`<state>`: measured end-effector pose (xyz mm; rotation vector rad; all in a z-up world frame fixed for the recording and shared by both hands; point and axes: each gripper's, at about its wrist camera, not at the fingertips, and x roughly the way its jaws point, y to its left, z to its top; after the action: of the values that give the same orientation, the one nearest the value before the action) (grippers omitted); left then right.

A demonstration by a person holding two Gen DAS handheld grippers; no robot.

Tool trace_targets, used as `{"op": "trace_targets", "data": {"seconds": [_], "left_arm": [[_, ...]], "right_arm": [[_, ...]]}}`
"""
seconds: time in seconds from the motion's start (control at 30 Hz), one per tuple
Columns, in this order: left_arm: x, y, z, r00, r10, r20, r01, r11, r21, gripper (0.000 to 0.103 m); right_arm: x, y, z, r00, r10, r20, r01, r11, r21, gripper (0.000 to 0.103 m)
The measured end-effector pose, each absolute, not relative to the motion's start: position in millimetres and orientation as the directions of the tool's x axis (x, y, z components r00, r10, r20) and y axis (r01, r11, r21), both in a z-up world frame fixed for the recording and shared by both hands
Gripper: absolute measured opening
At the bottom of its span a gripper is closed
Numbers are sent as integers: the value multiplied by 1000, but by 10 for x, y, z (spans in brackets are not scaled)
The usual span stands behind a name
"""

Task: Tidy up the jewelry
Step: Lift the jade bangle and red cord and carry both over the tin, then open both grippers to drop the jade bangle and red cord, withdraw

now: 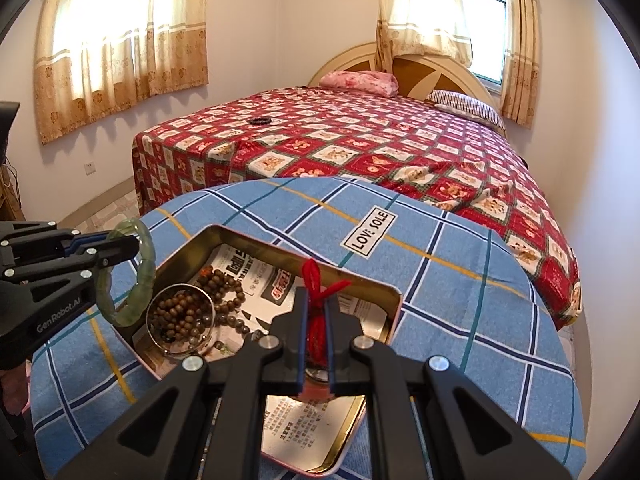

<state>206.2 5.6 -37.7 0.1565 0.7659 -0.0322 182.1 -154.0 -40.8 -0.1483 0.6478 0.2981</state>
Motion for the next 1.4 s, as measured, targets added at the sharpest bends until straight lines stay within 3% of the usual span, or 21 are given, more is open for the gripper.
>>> {"op": "trace_targets", "data": {"seconds": [0.67, 0.7, 0.77, 0.8, 0.83, 0.9, 1.4], "left_arm": [[2107, 12, -466, 699, 27, -715, 103, 985, 137, 9], [2107, 3, -476, 693, 28, -720, 105, 985, 139, 12], [2084, -18, -472, 694, 32, -720, 104, 984, 144, 24], [2067, -28, -462, 698, 40, -715, 99, 983, 151, 40], [2038, -28, -439, 709, 48, -703, 90, 983, 158, 59], [1976, -19, -387, 732, 57, -679, 74, 984, 162, 73], [1686, 50, -302, 739, 76, -670, 48, 985, 165, 73]], "right_arm": [[1800, -1528, -549, 738, 208, -641, -314, 948, -54, 10], [1810, -1520, -556, 740, 206, -640, -310, 949, -54, 14], [1805, -1525, -561, 745, 200, -636, -303, 951, -55, 33], [1795, -1531, -557, 748, 199, -633, -301, 952, -56, 50], [1778, -1536, -555, 755, 193, -627, -296, 953, -63, 58], [1750, -1549, -556, 758, 185, -626, -291, 954, -71, 58], [1432, -1718, -514, 763, 171, -623, -258, 965, -51, 62]]}}
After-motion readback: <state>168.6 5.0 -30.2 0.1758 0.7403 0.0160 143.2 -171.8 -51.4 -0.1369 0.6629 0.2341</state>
